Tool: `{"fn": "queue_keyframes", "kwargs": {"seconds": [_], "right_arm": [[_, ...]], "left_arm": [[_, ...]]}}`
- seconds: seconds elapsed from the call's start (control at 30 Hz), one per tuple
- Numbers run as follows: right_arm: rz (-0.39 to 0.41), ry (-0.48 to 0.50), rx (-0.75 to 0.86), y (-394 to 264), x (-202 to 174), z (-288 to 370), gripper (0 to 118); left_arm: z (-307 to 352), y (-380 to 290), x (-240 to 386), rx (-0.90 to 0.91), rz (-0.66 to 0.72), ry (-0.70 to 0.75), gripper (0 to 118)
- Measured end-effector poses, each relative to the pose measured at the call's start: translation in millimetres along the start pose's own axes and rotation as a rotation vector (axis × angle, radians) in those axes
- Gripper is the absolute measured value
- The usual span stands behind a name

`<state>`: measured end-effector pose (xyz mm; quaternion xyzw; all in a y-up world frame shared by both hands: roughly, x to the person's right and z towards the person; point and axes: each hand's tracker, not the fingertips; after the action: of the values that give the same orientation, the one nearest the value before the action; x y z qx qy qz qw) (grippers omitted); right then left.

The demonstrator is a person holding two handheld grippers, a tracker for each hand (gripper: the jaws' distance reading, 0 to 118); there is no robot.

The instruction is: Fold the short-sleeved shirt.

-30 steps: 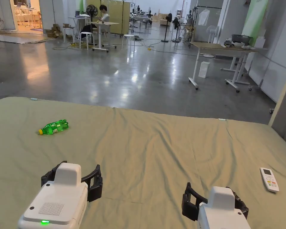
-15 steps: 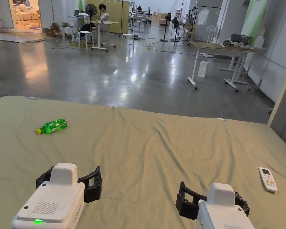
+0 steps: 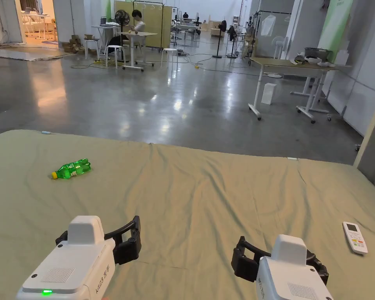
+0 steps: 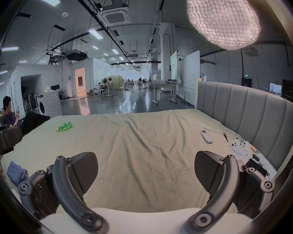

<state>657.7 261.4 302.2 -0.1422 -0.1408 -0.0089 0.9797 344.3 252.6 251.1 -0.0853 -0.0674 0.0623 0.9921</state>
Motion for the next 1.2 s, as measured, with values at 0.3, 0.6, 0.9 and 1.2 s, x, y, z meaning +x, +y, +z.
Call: {"fn": "queue_keyframes", "kwargs": {"seconds": [0.3, 0.6, 0.9, 1.2], "right_arm": [[-0.077, 0.033, -0.051, 13.1, 5.7, -5.8, 115], [-0.034, 0.004, -0.055, 21.9, 2.4, -0.7, 115], [-0.030, -0.009, -0.109, 17.0, 1.9, -11.0, 115], [-0.038, 0.008, -0.155, 7.8, 9.4, -14.5, 115]], "left_arm": [[-0.7, -4.4, 5.1, 0.041, -0.094, -0.022, 94], [-1.1, 0.6, 4.3, -0.005, -0.098, -0.036, 95], [-1.0, 4.3, 0.1, -0.008, -0.066, -0.077, 98], [-6.5, 5.2, -0.2, -0.022, -0.105, -0.058, 98]]}}
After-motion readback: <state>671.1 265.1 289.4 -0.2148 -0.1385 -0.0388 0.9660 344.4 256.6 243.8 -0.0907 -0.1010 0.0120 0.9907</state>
